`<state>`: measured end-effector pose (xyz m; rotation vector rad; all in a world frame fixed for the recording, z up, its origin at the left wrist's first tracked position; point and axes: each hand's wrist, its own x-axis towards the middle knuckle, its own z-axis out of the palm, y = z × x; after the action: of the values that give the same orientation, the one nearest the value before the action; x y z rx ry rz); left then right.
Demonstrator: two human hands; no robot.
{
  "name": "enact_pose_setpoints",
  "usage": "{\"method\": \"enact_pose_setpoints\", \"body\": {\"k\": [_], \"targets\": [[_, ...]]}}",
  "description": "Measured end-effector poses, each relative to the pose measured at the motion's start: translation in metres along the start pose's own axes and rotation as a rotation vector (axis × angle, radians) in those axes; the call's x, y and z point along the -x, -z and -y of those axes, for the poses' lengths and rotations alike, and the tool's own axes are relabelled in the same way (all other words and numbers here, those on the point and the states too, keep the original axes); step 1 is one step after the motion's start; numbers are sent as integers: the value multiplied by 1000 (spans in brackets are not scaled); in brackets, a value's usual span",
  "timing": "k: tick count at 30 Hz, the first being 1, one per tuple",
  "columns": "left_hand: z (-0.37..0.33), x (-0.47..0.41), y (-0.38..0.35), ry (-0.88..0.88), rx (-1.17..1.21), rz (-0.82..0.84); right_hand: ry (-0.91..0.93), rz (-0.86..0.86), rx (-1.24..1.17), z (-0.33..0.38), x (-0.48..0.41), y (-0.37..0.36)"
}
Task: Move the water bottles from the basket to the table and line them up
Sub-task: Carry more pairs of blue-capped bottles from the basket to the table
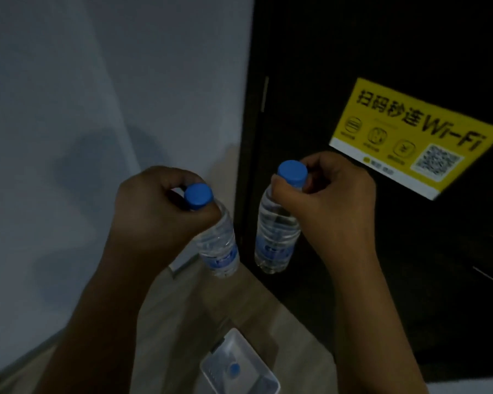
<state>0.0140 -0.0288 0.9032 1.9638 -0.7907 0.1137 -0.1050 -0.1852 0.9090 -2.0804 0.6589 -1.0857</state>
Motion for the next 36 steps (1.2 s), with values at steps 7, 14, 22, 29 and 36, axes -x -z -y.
{"method": "enact_pose_setpoints", "body": {"k": [7, 14, 22, 29, 36], "targets": [[-3, 28, 68, 60, -132, -226, 71, 199, -220, 44, -1, -48], [5, 86, 153, 171, -256, -423, 236, 395, -232, 112, 34, -102], [12, 194, 256, 337, -396, -650, 395, 671, -431, 213, 132, -149], [5, 317, 338, 433, -451, -890, 495, 881, -570, 298, 248, -169], [-8, 434, 395, 524, -584, -1128, 611, 1113, -686, 368, 362, -176]]}}
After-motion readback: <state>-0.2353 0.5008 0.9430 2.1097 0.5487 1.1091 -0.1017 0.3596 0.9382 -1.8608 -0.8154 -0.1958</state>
